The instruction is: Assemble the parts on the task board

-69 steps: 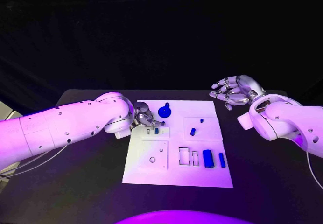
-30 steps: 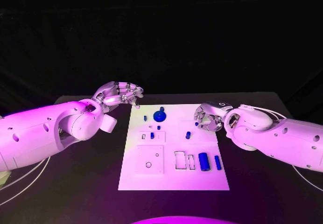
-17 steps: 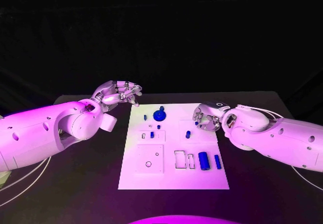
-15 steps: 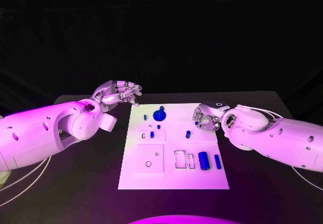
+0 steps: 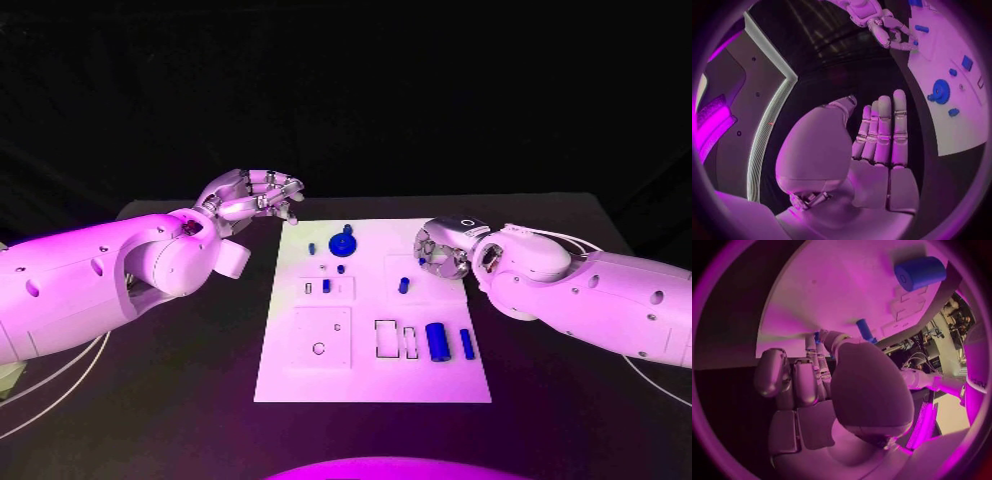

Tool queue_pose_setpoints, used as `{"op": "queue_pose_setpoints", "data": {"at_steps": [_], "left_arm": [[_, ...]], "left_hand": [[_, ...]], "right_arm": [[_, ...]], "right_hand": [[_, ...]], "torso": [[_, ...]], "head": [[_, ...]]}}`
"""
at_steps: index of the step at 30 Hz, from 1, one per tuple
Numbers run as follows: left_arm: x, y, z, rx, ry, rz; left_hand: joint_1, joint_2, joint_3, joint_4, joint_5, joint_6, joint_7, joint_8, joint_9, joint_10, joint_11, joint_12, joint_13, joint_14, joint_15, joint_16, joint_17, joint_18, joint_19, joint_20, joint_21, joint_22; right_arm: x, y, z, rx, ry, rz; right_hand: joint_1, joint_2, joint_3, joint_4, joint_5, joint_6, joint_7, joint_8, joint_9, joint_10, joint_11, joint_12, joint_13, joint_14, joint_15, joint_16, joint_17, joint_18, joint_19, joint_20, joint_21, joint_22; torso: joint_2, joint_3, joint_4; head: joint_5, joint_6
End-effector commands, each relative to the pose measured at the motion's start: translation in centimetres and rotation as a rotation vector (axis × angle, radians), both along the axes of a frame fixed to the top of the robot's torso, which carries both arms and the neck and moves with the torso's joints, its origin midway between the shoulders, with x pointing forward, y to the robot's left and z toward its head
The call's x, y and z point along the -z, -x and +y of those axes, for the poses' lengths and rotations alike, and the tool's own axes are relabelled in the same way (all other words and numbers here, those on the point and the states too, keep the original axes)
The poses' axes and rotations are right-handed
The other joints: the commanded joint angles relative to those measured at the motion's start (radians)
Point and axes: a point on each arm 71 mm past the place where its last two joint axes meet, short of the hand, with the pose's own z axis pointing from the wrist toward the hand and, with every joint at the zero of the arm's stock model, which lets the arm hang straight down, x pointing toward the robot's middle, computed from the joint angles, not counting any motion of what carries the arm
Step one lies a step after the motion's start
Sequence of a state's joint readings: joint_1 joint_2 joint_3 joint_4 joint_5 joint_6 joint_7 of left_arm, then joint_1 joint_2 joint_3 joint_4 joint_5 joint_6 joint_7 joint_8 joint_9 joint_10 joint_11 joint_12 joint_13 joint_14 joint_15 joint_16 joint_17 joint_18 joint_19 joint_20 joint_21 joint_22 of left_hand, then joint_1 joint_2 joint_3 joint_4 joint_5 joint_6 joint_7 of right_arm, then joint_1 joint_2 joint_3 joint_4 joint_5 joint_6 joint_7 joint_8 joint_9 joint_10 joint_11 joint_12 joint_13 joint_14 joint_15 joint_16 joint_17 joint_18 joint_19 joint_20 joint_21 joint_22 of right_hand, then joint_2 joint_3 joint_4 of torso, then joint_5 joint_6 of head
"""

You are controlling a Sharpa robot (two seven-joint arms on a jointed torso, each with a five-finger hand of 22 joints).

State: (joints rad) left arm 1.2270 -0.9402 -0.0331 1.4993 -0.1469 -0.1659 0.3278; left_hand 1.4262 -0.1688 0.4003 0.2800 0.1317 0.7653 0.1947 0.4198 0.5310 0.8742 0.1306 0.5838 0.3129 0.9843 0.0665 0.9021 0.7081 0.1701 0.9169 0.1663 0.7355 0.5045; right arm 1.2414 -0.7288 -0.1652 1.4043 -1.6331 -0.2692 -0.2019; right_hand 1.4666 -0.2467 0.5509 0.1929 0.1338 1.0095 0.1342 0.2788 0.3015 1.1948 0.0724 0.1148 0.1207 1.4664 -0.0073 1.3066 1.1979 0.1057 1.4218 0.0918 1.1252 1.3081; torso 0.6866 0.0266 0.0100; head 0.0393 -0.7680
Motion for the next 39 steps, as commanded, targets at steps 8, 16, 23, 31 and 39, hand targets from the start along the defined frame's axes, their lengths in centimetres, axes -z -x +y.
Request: {"op": "queue_pose_setpoints", "data": {"at_steps": [8,16,23,31,39], "left_arm": [[0.0,0.1,0.0,-0.004,0.007,0.004],[0.0,0.1,0.0,-0.007,0.006,0.005],[0.0,0.0,0.0,-0.008,0.005,0.006],[0.2,-0.1,0.1,-0.02,-0.054,0.011],[0.7,-0.5,0.2,-0.032,-0.156,0.027]], "left_hand": [[0.003,-0.004,0.001,0.005,-0.003,0.0,0.008,-0.004,-0.002,0.008,0.004,-0.004,-0.002,-0.003,0.003,-0.005,-0.002,0.012,0.009,0.0,-0.004,-0.002],[0.003,-0.004,0.001,0.005,-0.003,0.0,0.008,-0.004,-0.003,0.008,0.004,-0.004,-0.003,-0.003,0.003,-0.005,-0.003,0.012,0.009,0.0,-0.005,-0.003],[0.003,-0.004,0.001,0.005,-0.003,0.0,0.008,-0.004,-0.003,0.008,0.004,-0.004,-0.003,-0.003,0.003,-0.005,-0.003,0.012,0.009,0.0,-0.005,-0.003],[-0.012,-0.017,-0.016,0.006,-0.005,-0.004,0.01,-0.002,-0.019,0.011,0.005,-0.009,-0.018,0.03,0.002,0.021,-0.006,0.013,0.042,-0.001,-0.004,-0.006],[-0.053,-0.026,-0.078,0.008,-0.005,-0.008,-0.001,0.009,-0.048,0.058,-0.01,0.036,-0.018,0.108,-0.015,0.117,0.011,0.014,0.113,-0.017,0.039,0.016]], "right_arm": [[0.7,0.3,0.6,-0.014,0.018,0.008],[0.9,0.4,0.6,-0.008,0.025,0.012],[1.0,0.4,0.4,-0.005,0.021,0.013],[0.6,0.4,0.1,0.008,-0.024,-0.018],[0.1,0.8,-0.6,0.02,-0.054,-0.049]], "right_hand": [[-0.015,0.034,0.036,-0.03,-0.009,0.042,-0.009,0.028,0.022,0.058,-0.011,-0.007,-0.005,0.04,-0.009,0.027,0.025,-0.037,0.04,-0.004,0.102,0.074],[-0.017,0.048,0.05,-0.062,0.003,0.057,-0.014,0.043,0.041,0.087,-0.02,-0.013,-0.005,0.038,-0.016,0.029,0.022,-0.041,0.046,-0.011,0.123,0.089],[-0.027,0.04,0.051,-0.074,0.003,0.052,-0.012,0.043,0.045,0.087,-0.018,-0.022,-0.007,0.037,-0.015,0.029,0.019,-0.04,0.044,-0.012,0.119,0.089],[-0.106,-0.013,-0.293,-0.045,-0.038,-0.095,0.04,-0.06,0.014,-0.099,0.049,-0.039,-0.049,-0.002,0.024,-0.014,-0.056,-0.012,-0.027,0.027,-0.048,0.013],[0.044,0.032,-0.603,0.102,-0.041,-0.132,0.039,-0.086,0.01,-0.188,0.042,-0.003,-0.052,-0.039,0.036,-0.045,-0.127,0.007,-0.063,0.036,-0.154,-0.037]], "torso": [[0.0,0.0001,-0.0009],[-0.001,-0.0006,-0.0006],[-0.002,0.0001,-0.0011],[-0.002,0.0011,-0.003],[-0.003,0.0006,-0.0009]], "head": [[0.002,-0.006],[0.004,-0.01],[0.002,-0.011],[0.003,-0.011],[0.0,-0.006]]}}
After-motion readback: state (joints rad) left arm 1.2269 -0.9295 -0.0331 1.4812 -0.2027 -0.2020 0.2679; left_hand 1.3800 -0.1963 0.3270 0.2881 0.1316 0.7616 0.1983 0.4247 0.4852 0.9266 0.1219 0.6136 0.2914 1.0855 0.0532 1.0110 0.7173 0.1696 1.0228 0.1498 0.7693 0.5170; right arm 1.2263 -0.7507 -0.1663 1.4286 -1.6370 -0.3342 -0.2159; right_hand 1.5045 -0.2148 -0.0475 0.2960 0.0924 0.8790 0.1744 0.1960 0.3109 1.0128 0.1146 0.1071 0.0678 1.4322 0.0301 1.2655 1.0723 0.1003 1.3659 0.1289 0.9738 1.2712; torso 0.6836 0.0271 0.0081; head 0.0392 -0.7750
